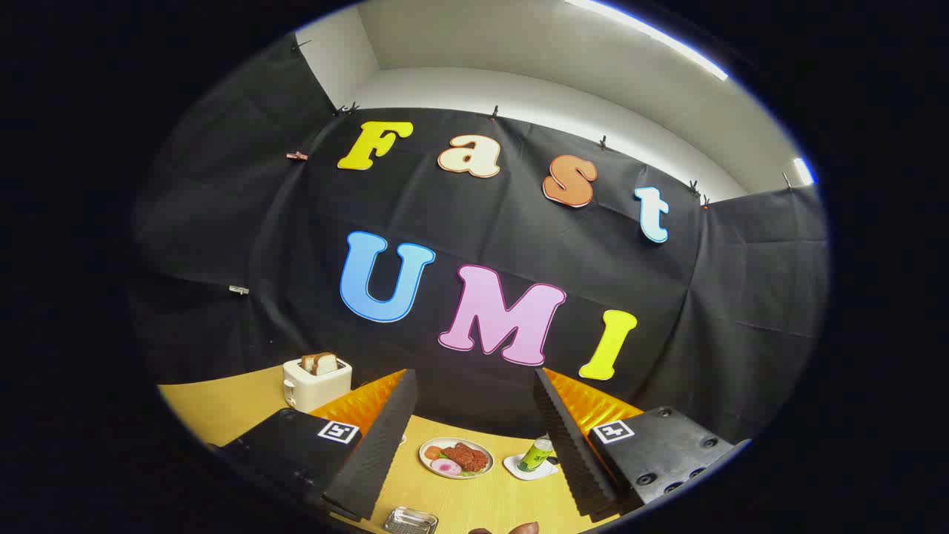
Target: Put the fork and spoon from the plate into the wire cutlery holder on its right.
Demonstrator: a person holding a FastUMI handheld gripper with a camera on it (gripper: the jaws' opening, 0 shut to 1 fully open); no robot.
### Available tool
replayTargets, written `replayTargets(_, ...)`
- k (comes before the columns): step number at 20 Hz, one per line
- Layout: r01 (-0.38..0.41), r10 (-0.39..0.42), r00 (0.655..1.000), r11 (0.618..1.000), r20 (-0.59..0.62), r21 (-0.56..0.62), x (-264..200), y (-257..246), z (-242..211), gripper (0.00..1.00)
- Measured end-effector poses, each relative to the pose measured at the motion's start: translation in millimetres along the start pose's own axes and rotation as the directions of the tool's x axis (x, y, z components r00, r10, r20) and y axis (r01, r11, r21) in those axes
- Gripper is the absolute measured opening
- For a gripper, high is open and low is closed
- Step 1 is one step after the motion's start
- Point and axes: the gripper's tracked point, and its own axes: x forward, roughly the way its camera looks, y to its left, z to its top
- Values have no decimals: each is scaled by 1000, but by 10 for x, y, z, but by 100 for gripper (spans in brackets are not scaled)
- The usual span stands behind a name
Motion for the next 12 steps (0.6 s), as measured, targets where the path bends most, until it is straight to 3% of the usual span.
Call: replayTargets(12,35,-35,999,999,-27,-10,14,262,-44,98)
